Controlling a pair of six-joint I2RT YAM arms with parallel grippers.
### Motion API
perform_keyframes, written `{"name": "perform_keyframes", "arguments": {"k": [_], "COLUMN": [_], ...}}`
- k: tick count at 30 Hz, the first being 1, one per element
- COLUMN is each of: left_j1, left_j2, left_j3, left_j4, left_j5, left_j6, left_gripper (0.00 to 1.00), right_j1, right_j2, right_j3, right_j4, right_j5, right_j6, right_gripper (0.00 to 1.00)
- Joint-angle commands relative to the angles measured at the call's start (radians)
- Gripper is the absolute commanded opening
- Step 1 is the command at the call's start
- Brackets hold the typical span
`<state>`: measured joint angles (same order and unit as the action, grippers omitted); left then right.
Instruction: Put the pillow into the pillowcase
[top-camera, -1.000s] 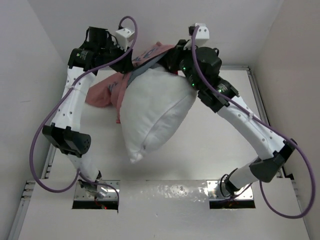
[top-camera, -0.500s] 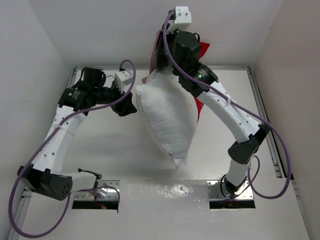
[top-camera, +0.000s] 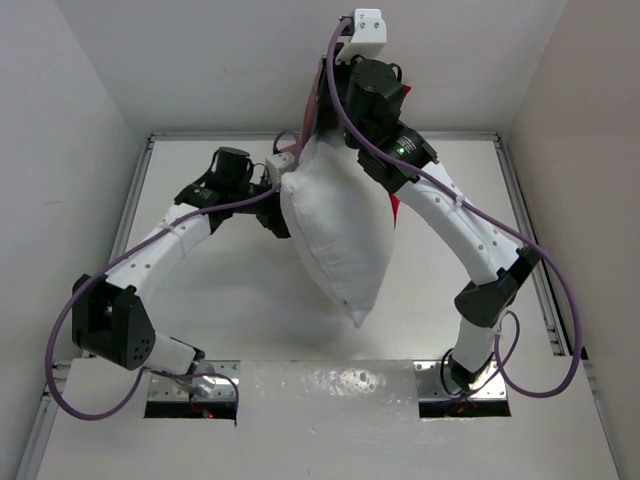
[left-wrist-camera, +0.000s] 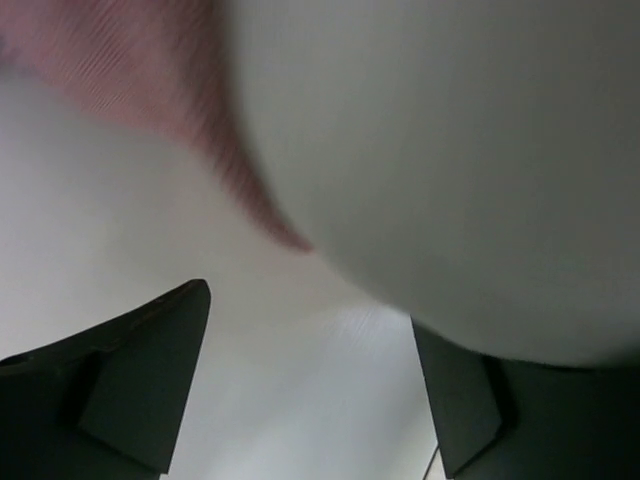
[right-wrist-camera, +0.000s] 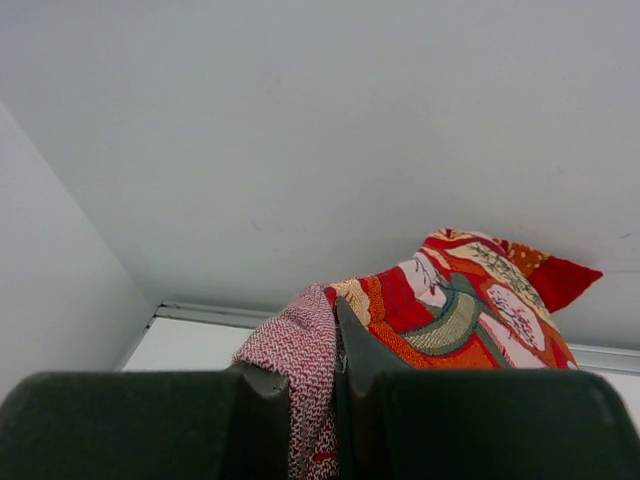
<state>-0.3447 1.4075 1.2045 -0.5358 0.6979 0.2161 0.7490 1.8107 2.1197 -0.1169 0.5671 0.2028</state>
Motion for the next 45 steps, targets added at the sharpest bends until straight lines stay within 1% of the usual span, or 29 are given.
{"name": "perform_keyframes", "arguments": {"k": [1,3,4,6,8,11,12,13,14,15,17,18,19,20,22,27,28,29,32,33,34,35,36,38,39,40,42,43,45], "left_j1": [-0.105,-0.149,-0.181,-0.188,-0.189,-0.188,-0.189,-0.188,-0.188,-0.185,-0.177,-0.166,-0.16,-0.146,-0.126,0.018,0.056,0.07,0.101,0.104,0.104,0.104,0.104,0.096,0.086,0.05,0.014,-0.006,-0.008], "left_j2": [0.051,0.093,0.111,0.171,0.224,0.27,0.283,0.295,0.313,0.321,0.338,0.343,0.34,0.335,0.314,0.266,0.255,0.248,0.22,0.213,0.211,0.209,0.208,0.215,0.226,0.234,0.254,0.258,0.257], "left_j3": [0.001,0.0,0.001,0.009,0.039,0.078,0.087,0.098,0.119,0.13,0.164,0.171,0.181,0.181,0.184,0.176,0.208,0.236,0.358,0.428,0.464,0.501,0.564,0.612,0.642,0.648,0.638,0.626,0.567], "left_j4": [0.2,0.247,0.308,0.377,0.441,0.493,0.502,0.516,0.519,0.519,0.531,0.563,0.566,0.566,0.539,0.476,0.424,0.424,0.286,0.219,0.189,0.136,0.119,0.073,0.053,0.031,-0.036,-0.05,-0.05], "left_j5": [0.066,0.045,-0.015,-0.098,-0.159,-0.234,-0.245,-0.251,-0.261,-0.265,-0.271,-0.233,-0.212,-0.177,-0.167,-0.138,-0.149,-0.164,-0.245,-0.265,-0.306,-0.322,-0.336,-0.316,-0.31,-0.328,-0.369,-0.368,-0.344], "left_j6": [-0.093,-0.113,-0.156,-0.257,-0.305,-0.382,-0.417,-0.432,-0.452,-0.49,-0.523,-0.537,-0.538,-0.531,-0.518,-0.528,-0.499,-0.468,-0.329,-0.296,-0.235,-0.221,-0.158,-0.112,-0.089,-0.036,0.003,0.02,0.011], "left_gripper": [0.8,0.81,0.82,0.82,0.82,0.73,0.68,0.56,0.47,0.29,0.13,0.04,0.01,0.0,0.0,0.0,0.0,0.0,0.0,0.0,0.0,0.0,0.0,0.0,0.0,0.0,0.0,0.0,0.03], "right_j1": [0.01,0.01,0.01,0.01,0.01,0.01,0.01,0.012,0.012,0.01,0.01,0.01,0.01,0.01,0.01,0.01,0.01,0.01,0.004,-0.002,-0.017,-0.033,-0.083,-0.158,-0.206,-0.312,-0.426,-0.568,-0.733], "right_j2": [-0.042,-0.063,-0.077,-0.123,-0.142,-0.157,-0.162,-0.172,-0.18,-0.188,-0.209,-0.215,-0.223,-0.229,-0.244,-0.264,-0.277,-0.283,-0.307,-0.329,-0.344,-0.39,-0.419,-0.518,-0.554,-0.591,-0.699,-0.733,-0.815], "right_j3": [0.085,0.063,0.009,-0.049,-0.087,-0.086,-0.086,-0.089,-0.096,-0.115,-0.133,-0.142,-0.145,-0.153,-0.167,-0.214,-0.243,-0.259,-0.317,-0.332,-0.383,-0.424,-0.528,-0.653,-0.715,-0.859,-1.005,-1.132,-1.236], "right_j4": [0.148,0.12,0.12,0.118,0.068,0.013,0.005,-0.006,-0.006,-0.004,0.005,0.003,-0.001,-0.003,0.006,0.014,0.017,0.017,-0.012,-0.057,-0.082,-0.113,-0.163,-0.254,-0.294,-0.323,-0.378,-0.397,-0.412], "right_j5": [-0.016,0.0,0.004,0.001,-0.004,-0.019,-0.019,-0.018,-0.015,-0.009,-0.004,0.005,0.01,0.013,0.02,0.022,0.027,0.028,0.054,0.069,0.114,0.137,0.145,0.146,0.145,0.136,0.096,0.079,-0.068], "right_j6": [0.032,0.037,0.041,0.069,0.092,0.113,0.116,0.122,0.133,0.136,0.139,0.139,0.138,0.129,0.116,0.092,0.098,0.098,0.109,0.136,0.159,0.196,0.274,0.36,0.467,0.507,0.565,0.634,0.705], "right_gripper": [0.0,0.0,0.0,0.0,0.0,0.0,0.0,0.0,0.0,0.0,0.0,0.0,0.0,0.0,0.0,0.0,0.0,0.0,0.0,0.0,0.0,0.0,0.0,0.0,0.0,0.0,0.0,0.0,0.0]}}
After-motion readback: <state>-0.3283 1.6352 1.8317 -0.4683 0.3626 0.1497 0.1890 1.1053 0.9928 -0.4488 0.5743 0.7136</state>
